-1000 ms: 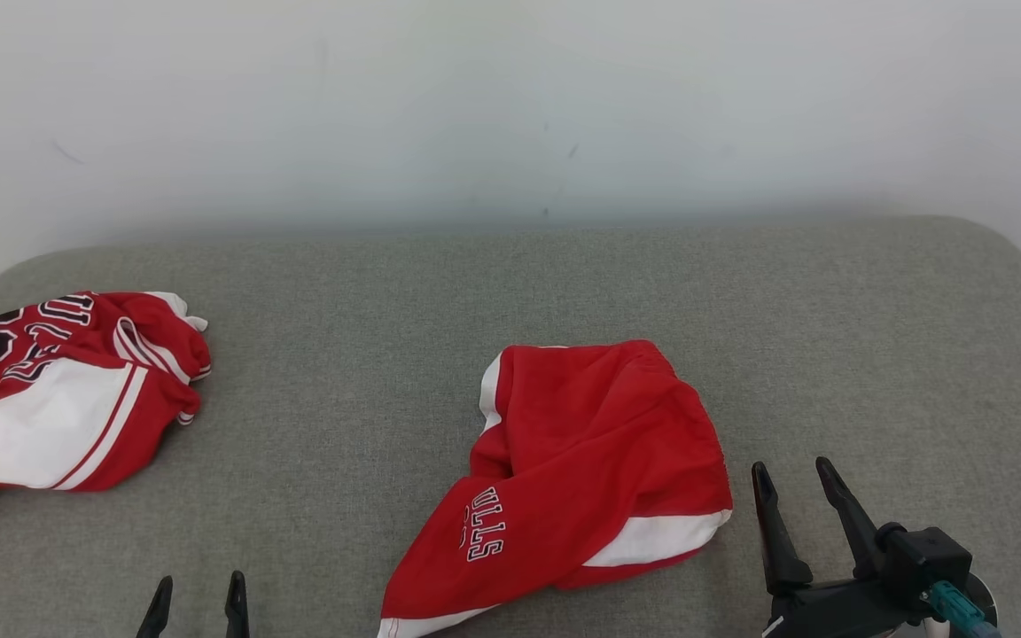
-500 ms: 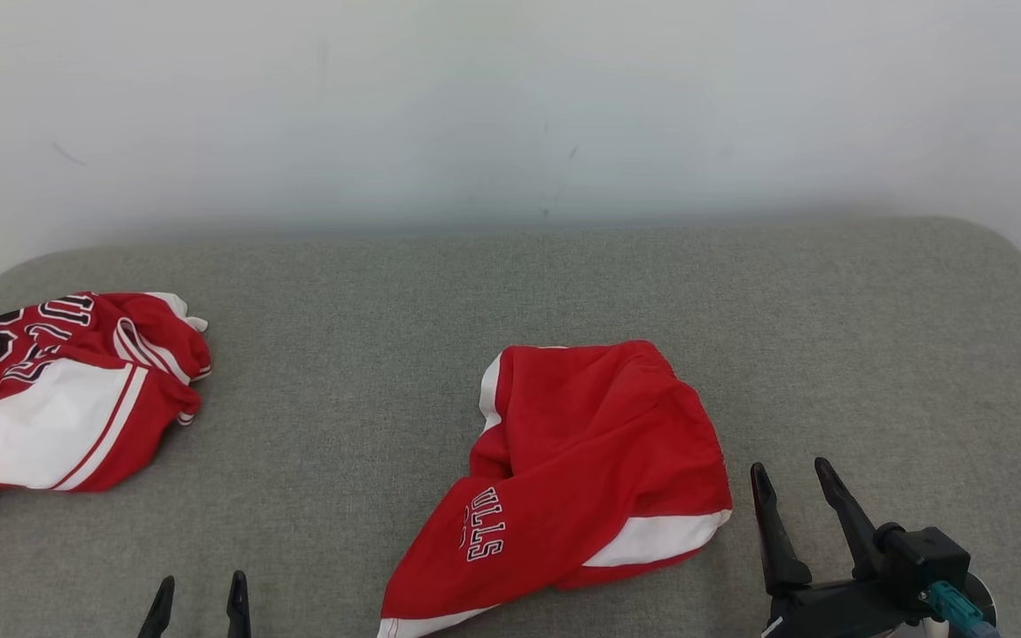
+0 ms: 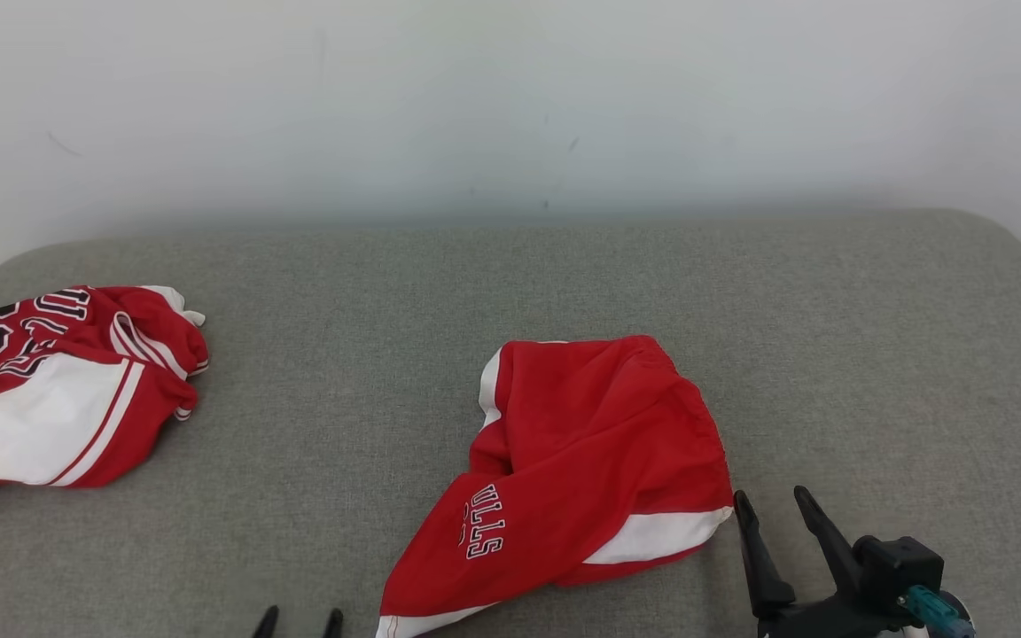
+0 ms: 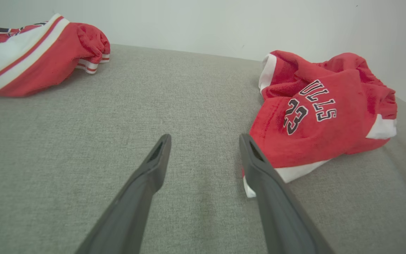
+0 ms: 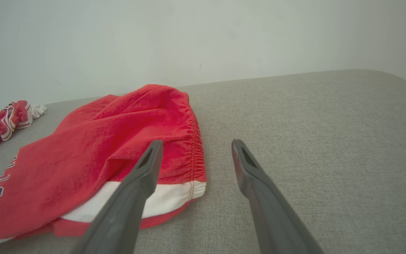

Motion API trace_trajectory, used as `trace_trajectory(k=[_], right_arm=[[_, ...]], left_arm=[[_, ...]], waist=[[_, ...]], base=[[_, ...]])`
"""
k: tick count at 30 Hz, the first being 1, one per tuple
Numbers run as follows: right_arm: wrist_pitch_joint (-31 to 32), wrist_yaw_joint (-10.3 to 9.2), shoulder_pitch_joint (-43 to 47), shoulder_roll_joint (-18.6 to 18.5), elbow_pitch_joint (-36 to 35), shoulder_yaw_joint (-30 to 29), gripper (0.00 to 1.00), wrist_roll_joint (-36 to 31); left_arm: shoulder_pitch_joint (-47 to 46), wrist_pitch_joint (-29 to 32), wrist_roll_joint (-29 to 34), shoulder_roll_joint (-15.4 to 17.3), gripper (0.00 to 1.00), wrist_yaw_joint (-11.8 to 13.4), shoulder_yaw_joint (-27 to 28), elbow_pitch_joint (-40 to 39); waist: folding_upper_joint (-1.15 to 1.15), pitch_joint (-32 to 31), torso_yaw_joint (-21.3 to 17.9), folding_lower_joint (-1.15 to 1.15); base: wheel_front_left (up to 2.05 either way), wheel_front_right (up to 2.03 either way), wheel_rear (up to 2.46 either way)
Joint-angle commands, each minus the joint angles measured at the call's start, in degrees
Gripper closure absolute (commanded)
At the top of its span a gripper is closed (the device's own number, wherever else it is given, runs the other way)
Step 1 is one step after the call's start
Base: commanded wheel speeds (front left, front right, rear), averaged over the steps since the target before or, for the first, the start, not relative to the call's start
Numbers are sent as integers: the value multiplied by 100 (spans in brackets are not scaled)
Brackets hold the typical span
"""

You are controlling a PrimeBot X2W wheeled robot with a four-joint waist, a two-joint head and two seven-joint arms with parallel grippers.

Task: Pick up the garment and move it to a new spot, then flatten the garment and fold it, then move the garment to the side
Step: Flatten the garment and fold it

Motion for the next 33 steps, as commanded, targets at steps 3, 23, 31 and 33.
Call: trace_trajectory(k=[3,23,31,33], right_arm=[[23,0,-121,-53,256,129,0,113],[-47,0,-1304,-244,2038,1150,0,914],[-101,0,-1619,-235,2512,1504,100,1201],[-126,0,-1647,-260,2522,1556,100,1276]], left_arm=[[-109,-22,-179,2,0,-98,-226,251],[-997,-22,-548,-8,0,-277,-1200,1582],[-1373,-15,-781,-8,100,-292,-1463,1944],[-1384,-15,-817,-9,100,-293,-1477,1867]], waist=[[0,34,-3,0],[0,467,69,0],[0,546,125,0],[0,528,126,0]], base=[[0,0,0],[0,0,0],[0,0,0],[0,0,0]])
